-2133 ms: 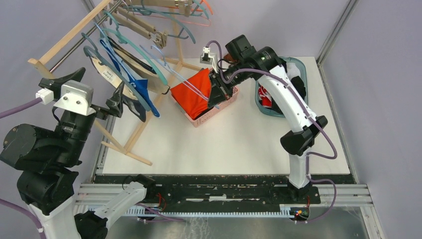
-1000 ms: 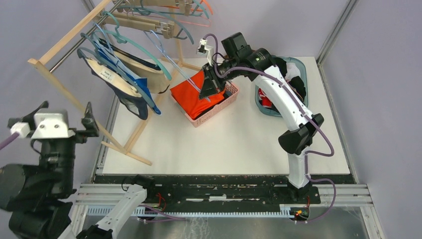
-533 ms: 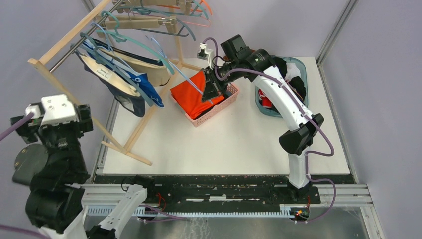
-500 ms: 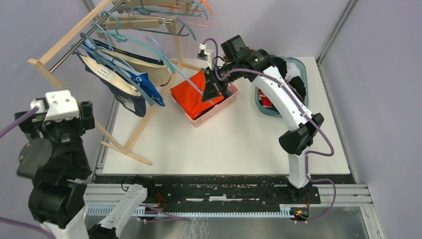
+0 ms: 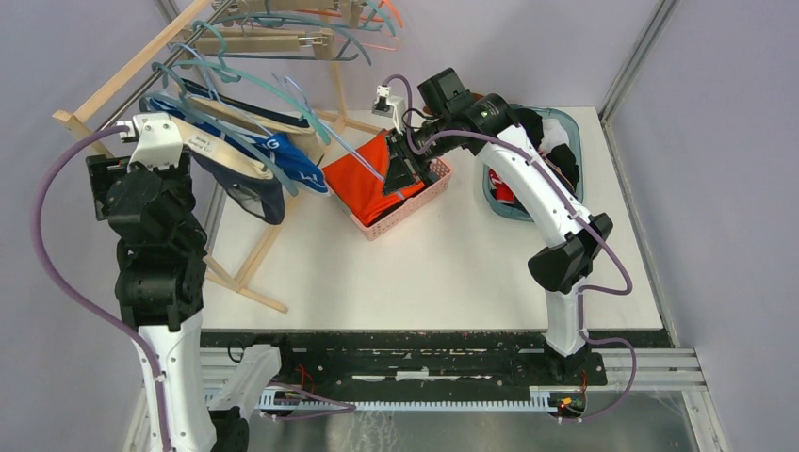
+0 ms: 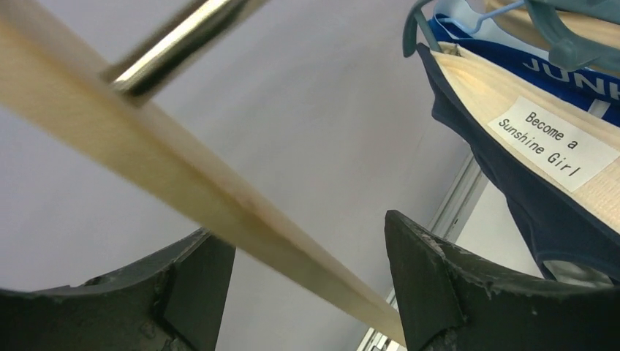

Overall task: Remove the underwear clipped to the hanger
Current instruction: Adjust the clothesline at the center of the board.

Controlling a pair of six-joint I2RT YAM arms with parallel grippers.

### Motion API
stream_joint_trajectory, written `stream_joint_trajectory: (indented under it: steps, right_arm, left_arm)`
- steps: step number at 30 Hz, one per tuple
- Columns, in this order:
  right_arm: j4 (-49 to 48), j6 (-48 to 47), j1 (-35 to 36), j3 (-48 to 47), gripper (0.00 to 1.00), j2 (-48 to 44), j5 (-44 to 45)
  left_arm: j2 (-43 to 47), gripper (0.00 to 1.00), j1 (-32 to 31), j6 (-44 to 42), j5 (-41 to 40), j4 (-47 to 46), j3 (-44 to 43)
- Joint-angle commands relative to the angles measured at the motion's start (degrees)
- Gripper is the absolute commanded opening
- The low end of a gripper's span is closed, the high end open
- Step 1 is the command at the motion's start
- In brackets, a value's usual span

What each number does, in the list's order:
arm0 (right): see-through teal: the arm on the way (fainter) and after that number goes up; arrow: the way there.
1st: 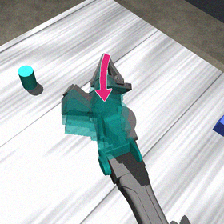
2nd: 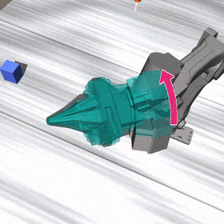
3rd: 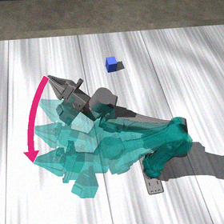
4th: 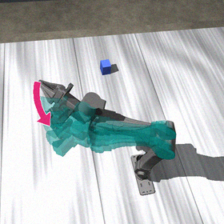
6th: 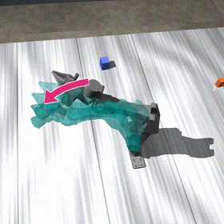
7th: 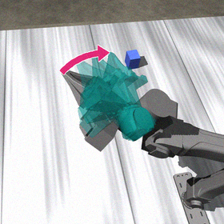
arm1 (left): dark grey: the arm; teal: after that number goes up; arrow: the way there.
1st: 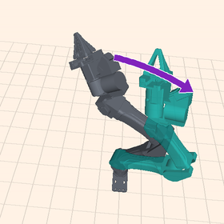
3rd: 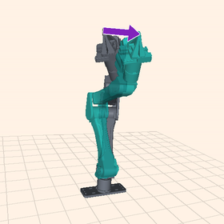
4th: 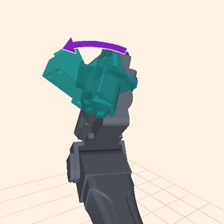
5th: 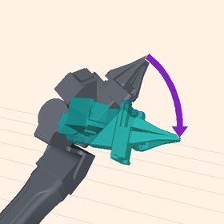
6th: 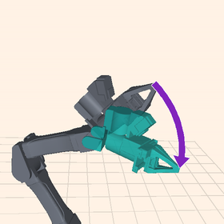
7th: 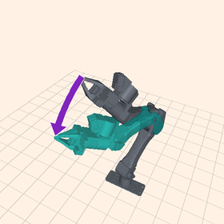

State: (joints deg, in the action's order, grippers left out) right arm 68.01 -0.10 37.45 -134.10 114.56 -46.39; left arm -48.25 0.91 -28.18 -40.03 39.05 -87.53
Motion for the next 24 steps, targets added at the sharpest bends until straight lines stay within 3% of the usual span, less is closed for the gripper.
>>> stream_joint_trajectory:
  steps: [1,14,24]
  right_arm:
    - [-0.56,-2.71,-0.07,0.36,0.01,-3.52,-2.43]
    - [0.55,-4.06,-0.04,2.59,0.01,-5.49,-2.33]
    - [0.81,-4.78,-0.10,3.81,0.01,-6.16,-1.51]
  left_arm:
    - [-0.58,0.78,1.96,1.03,3.00,-7.38,2.34]
    - [-6.00,0.48,3.99,-6.17,6.11,-18.95,5.66]
    - [-5.81,0.18,7.34,-3.12,14.40,-13.04,3.63]
